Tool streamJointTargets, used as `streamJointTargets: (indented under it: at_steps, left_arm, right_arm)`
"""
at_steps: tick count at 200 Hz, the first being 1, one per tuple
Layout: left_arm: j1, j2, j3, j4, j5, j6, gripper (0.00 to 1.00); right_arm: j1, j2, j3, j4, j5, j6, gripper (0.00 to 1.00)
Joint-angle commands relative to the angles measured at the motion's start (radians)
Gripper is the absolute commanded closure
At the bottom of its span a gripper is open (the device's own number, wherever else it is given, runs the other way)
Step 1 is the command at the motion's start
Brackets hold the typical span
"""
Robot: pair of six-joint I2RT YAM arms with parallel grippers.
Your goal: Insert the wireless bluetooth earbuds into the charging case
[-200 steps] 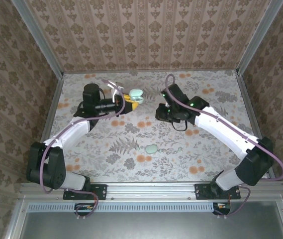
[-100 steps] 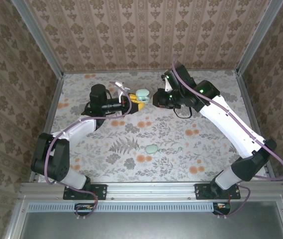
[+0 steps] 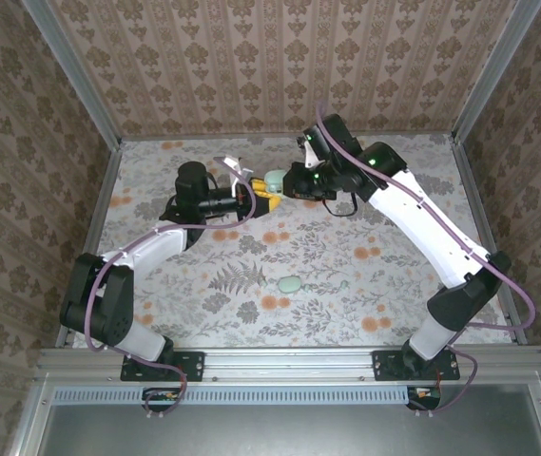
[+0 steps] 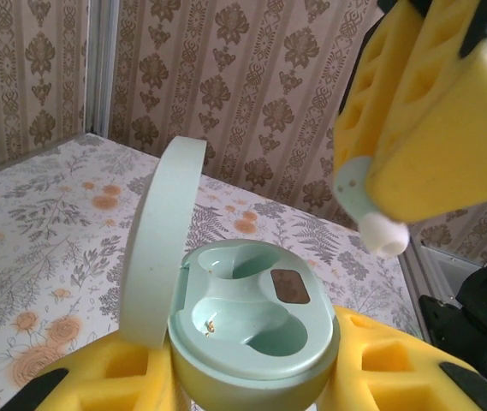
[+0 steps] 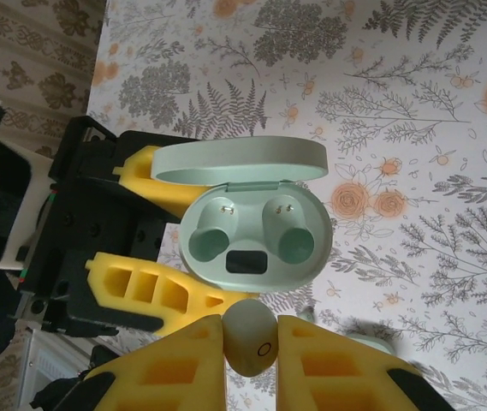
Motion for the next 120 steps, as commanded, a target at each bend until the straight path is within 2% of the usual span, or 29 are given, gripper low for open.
streamJointTargets:
  at_steps: [1, 120]
  left_arm:
    - [-0.033, 0.009, 0.019, 0.034, 0.0, 0.039, 0.8]
    - [-0.046, -0.009, 0.023, 0.007, -0.013, 0.07, 0.8]
  right_arm:
    - [0.008, 0.024, 0.041, -0.034, -0.02, -0.022, 0.83]
    - [0.024, 0.065, 0.065, -0.069, 0.02, -0.049, 0.83]
